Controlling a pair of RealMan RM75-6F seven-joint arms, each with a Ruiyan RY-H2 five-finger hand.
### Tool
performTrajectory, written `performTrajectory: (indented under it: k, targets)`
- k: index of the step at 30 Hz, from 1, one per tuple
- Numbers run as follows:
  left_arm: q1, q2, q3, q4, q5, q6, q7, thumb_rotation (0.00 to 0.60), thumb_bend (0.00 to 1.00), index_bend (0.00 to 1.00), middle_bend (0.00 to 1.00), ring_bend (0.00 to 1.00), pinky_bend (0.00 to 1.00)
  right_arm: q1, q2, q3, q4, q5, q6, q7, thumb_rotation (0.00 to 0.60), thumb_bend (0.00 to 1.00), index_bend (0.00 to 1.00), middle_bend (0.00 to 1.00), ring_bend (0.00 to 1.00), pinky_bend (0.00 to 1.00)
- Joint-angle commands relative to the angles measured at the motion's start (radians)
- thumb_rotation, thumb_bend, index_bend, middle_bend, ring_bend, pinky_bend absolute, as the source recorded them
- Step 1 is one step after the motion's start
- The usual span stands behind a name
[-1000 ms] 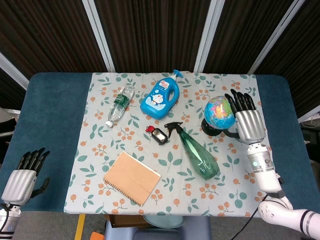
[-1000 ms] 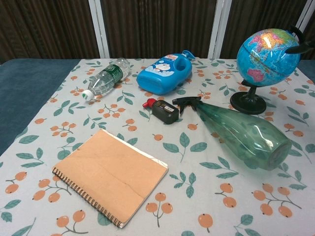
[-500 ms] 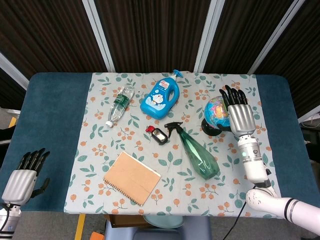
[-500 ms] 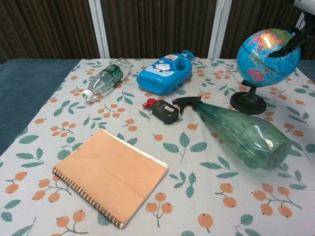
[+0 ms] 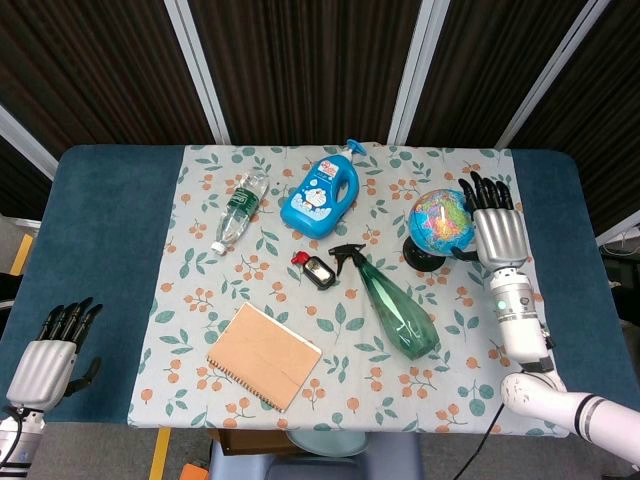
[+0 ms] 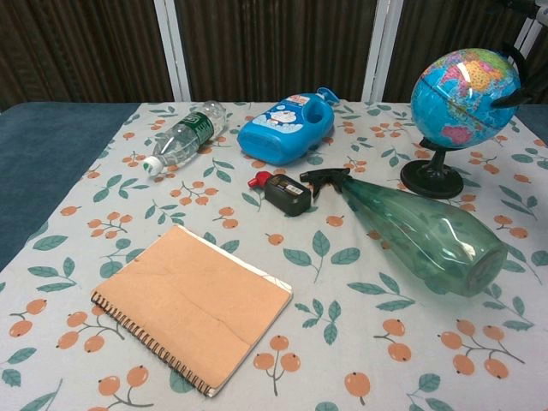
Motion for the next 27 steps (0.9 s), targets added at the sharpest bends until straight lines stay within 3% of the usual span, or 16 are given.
performTrajectory:
  k: [1, 17, 21, 27]
  targets:
    - [-0.001, -0.001, -0.001, -0.001, -0.003, -0.001, 0.004, 0.6, 0.43, 0.0, 0.0, 0.0, 0.06, -0.004, 0.006, -0.006, 0.015, 0.009, -0.004, 0.008, 0.6, 0.22, 0.0, 0.0, 0.0, 0.0]
    - [-0.008, -0.014, -0.008, 0.007, -0.026, -0.017, 0.024, 0.6, 0.43, 0.0, 0.0, 0.0, 0.06, -0.001, -0.002, -0.032, 0.152, 0.041, -0.051, 0.049, 0.6, 0.22, 0.0, 0.0, 0.0, 0.0]
    - [-0.009, -0.015, -0.007, 0.009, -0.025, -0.019, 0.022, 0.6, 0.43, 0.0, 0.0, 0.0, 0.06, -0.047, 0.05, -0.068, 0.082, -0.035, 0.006, 0.075, 0.6, 0.22, 0.0, 0.0, 0.0, 0.0]
    - [-0.011, -0.015, -0.006, 0.008, -0.023, -0.02, 0.019, 0.6, 0.43, 0.0, 0.0, 0.0, 0.06, -0.14, 0.158, -0.146, -0.116, -0.183, 0.136, 0.061, 0.6, 0.22, 0.0, 0.0, 0.0, 0.0]
